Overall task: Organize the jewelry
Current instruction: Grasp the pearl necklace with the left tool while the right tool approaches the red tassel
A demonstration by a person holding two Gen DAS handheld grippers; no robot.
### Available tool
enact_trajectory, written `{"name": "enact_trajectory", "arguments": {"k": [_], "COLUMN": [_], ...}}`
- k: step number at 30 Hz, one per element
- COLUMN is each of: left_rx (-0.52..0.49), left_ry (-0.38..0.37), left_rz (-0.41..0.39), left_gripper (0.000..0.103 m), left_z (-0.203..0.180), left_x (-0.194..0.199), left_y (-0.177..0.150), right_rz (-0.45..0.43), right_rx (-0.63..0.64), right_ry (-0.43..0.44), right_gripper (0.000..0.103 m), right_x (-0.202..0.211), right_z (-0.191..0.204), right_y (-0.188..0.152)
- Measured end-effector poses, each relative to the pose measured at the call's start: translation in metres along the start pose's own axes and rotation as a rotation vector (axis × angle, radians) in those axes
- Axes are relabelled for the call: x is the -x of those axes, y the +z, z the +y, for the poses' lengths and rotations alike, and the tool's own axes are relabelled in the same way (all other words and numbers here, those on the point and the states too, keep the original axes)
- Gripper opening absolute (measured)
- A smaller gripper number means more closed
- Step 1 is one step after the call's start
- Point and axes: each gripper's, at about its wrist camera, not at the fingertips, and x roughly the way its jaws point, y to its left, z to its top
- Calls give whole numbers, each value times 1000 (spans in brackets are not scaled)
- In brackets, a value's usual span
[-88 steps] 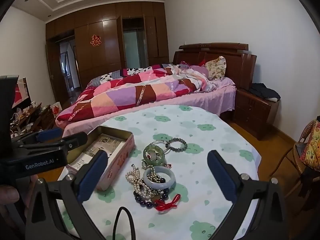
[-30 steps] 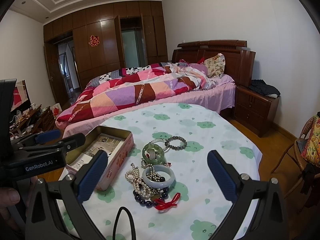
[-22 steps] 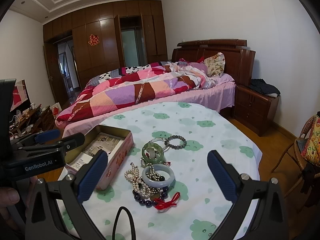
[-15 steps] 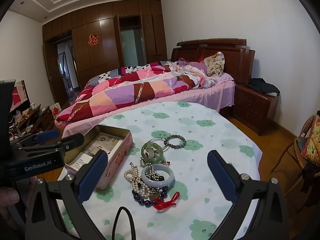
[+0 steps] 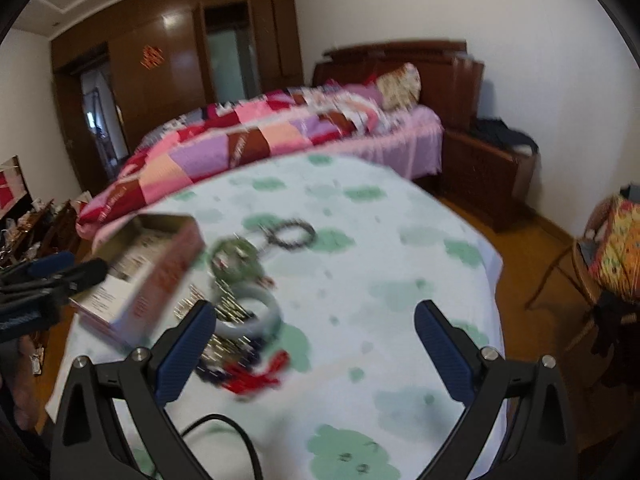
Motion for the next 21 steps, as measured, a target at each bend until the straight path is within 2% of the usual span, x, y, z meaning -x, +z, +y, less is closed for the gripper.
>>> {"name": "enact_trajectory", "arguments": {"k": [3,8,11,14,18,19,21], "left_rx": [-35,-99,-137,-143,-137,-131,-122], "left_ry": [-32,-16,11,3,-3,-6,-11], "left_rz": [23,54,53,74,87,88,88], "left_gripper": [82,82,73,72,72,72,72], "left_z": [-12,-30,-34,-33,-33,-32,-30], "left_x": [-7,-18,-19,-22,-30,-30,-30], "left_y": [-3,-8,-14,-19,-20,-20,-20], "right_rz": [61,112,158,201,254,265,281], "right_rx": [-27,-10,11,50,111,120,118], "right_ry": [0,36,73,120,157,165,166], "right_gripper": [98,87,82,76,63,53,46], "right_x": [-13,-16,-21,-31,-39,-42,-45], "right_z": [-8,-7,-2,9,22,23,23], "right_y": [-10,-17,-20,-25,-34,-36,-38]}}
